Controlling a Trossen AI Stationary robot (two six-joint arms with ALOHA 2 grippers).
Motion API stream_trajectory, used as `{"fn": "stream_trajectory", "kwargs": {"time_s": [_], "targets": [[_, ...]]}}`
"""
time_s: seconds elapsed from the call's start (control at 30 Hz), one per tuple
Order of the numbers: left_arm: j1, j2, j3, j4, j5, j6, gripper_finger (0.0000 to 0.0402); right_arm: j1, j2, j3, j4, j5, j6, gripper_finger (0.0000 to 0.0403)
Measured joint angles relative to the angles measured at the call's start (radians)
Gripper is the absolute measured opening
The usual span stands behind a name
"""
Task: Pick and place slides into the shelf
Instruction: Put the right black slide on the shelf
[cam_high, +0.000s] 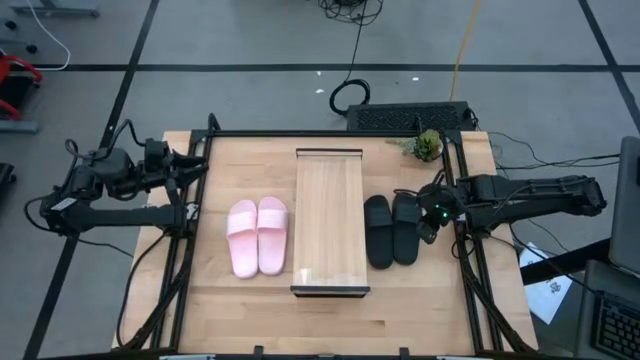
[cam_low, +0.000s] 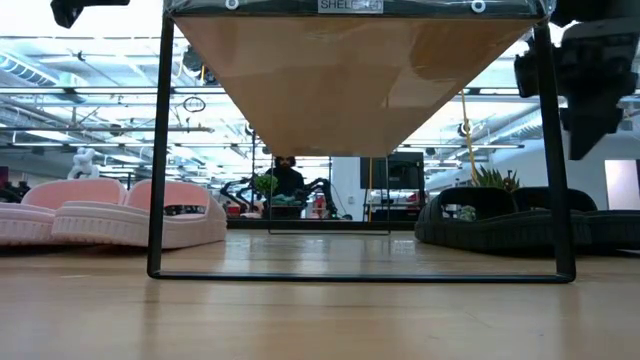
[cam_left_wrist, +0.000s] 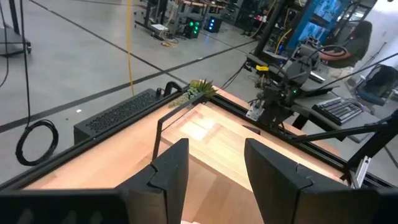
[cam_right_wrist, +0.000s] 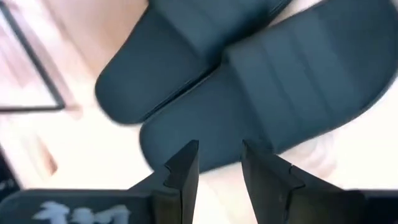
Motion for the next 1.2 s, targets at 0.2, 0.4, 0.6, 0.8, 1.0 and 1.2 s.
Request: {"fn": "stream_trajectory", "kwargs": {"time_s": [0.2,0.4,0.6,0.8,1.0,1.2], "targets": [[0.000,0.000,0.000,-0.008,-0.008,0.007,0.0157,0.032,0.000,0.000,-0.080,-0.001,0.069,0.0109],[0.000,0.000,0.000,-0.015,-0.008,0.008,0.0157,0.061,0.000,0.000,-0.092,0.044,0.133,0.0109],[0.000,0.000,0.000,-0.015,-0.008,0.011,0.0157,0.076,0.000,0.000,-0.113,0.084,0.241,0.0109],[0.000,0.000,0.000,-0.015,-0.009,0.043,0.0157,0.082,0.000,0.000,-0.102,0.083,0.287,0.0109],[0.000,0.000,0.000,-0.015,-0.009,0.034,0.0157,0.194,0.000,0.000,0.006,0.234,0.315,0.0109],[0.000,0.000,0.000,-0.015,-0.009,0.044,0.0157,0.388,-0.001,0.000,0.022,0.294,0.503,0.0109]]}}
